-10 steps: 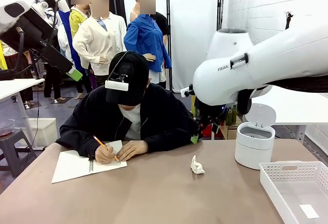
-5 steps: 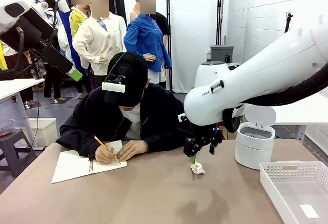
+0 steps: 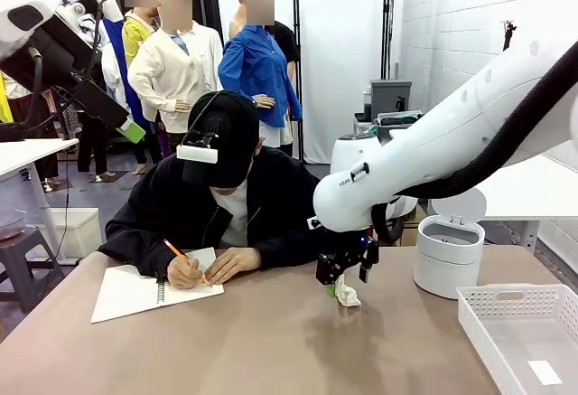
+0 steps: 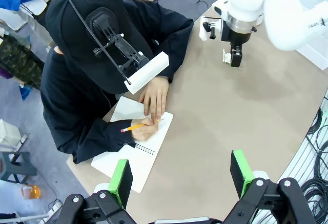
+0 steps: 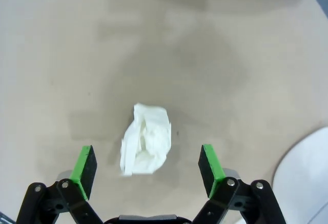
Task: Sort the paper based on its condition.
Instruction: If a person hands you a paper, place it in the Organizing basket , and if it's crumpled, put it in the Trash can.
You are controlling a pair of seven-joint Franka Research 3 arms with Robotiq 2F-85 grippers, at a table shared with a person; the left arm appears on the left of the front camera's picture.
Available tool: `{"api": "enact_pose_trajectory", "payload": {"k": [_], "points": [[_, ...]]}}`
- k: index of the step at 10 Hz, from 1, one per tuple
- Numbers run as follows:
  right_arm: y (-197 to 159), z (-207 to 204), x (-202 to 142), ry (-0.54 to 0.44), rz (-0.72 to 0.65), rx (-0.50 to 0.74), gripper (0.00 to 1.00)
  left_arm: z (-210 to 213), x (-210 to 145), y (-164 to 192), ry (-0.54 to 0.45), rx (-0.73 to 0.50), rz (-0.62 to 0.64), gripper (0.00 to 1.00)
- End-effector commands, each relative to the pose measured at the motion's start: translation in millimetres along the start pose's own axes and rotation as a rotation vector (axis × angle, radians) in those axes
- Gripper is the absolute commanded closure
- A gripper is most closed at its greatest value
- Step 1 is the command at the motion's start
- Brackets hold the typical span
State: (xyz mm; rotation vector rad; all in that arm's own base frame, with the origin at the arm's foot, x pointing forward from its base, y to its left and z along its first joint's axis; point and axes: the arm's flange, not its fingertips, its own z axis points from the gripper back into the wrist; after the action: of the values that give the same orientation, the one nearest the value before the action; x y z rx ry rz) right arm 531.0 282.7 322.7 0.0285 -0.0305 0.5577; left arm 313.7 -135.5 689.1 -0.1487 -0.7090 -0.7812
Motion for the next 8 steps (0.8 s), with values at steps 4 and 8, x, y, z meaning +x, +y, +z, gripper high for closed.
{"api": "enact_pose_trajectory", "payload": {"k": [4, 8], "points": [[3, -22, 14, 0.042, -0.029, -0.033, 0.00, 0, -1, 0, 0.003, -0.001, 0.001, 0.00], [6, -2, 5, 0.090, -0.019, 0.077, 0.00, 0, -1, 0, 0.003, -0.001, 0.001, 0.00]]}}
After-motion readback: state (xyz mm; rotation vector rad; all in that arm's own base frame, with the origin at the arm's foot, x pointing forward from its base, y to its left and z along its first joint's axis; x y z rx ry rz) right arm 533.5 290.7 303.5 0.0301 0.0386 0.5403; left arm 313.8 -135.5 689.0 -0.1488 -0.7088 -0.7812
